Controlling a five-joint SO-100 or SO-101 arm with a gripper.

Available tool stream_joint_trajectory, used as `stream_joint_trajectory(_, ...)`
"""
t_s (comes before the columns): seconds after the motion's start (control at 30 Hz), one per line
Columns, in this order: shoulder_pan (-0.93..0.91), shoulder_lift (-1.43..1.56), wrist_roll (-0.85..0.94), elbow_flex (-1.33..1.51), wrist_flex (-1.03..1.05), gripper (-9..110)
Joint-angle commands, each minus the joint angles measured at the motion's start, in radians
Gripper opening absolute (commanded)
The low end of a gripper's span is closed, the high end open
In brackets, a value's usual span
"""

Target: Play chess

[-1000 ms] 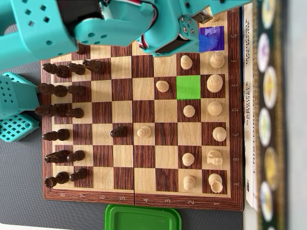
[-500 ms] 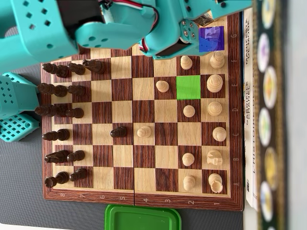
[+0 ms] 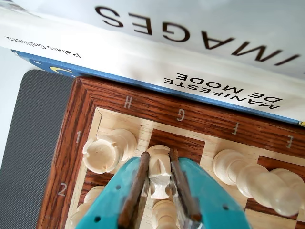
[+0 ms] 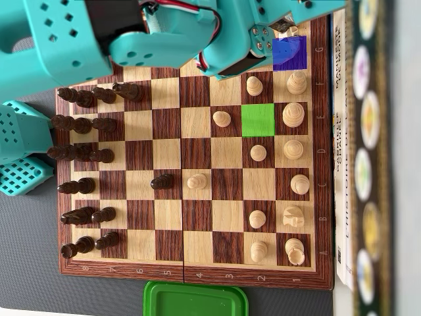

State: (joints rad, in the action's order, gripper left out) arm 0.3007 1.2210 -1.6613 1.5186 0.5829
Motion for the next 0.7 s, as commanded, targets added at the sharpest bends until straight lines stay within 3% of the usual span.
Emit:
stream_joint_trajectory(0.0,-0.009,0.006,0.006,-0.052,-0.015,6)
stream_joint_trajectory(0.67,-0.009,0.009,0.008,-0.049,-0.014,2)
